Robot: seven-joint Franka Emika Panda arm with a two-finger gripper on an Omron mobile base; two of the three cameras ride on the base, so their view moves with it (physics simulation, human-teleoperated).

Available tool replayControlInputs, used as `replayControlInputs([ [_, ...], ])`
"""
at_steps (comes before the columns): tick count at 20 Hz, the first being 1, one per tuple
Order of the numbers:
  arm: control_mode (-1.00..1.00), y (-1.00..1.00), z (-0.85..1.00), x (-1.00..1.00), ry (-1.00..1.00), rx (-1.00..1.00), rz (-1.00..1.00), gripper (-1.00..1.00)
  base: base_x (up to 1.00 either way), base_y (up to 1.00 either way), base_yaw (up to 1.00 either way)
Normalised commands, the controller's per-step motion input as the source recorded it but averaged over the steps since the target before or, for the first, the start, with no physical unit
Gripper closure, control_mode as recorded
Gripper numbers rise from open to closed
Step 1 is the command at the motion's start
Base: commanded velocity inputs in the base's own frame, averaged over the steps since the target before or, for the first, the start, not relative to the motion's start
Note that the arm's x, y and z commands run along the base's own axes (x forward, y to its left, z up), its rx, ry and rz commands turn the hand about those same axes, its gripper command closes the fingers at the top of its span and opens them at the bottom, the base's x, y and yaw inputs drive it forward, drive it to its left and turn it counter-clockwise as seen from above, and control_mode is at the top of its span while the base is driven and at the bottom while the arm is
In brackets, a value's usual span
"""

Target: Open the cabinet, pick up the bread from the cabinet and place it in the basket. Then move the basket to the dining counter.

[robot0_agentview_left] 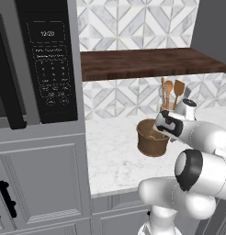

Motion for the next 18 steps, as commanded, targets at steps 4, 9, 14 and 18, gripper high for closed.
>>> replayControlInputs([
  [4,-1.0,0.24,-0.13,-0.28,0.02,-0.06,0.0,1.0,0.0,0.0,0.0],
  [9,-1.0,0.11,0.42,-0.39,-0.04,0.0,0.0,1.0,0.0,0.0,0.0],
  [14,-1.0,0.11,1.0,-0.6,0.01,0.0,0.0,1.0,0.0,0.0,0.0],
  [18,-1.0,0.07,0.98,-0.64,0.0,-0.03,0.0,1.0,0.0,0.0,0.0],
])
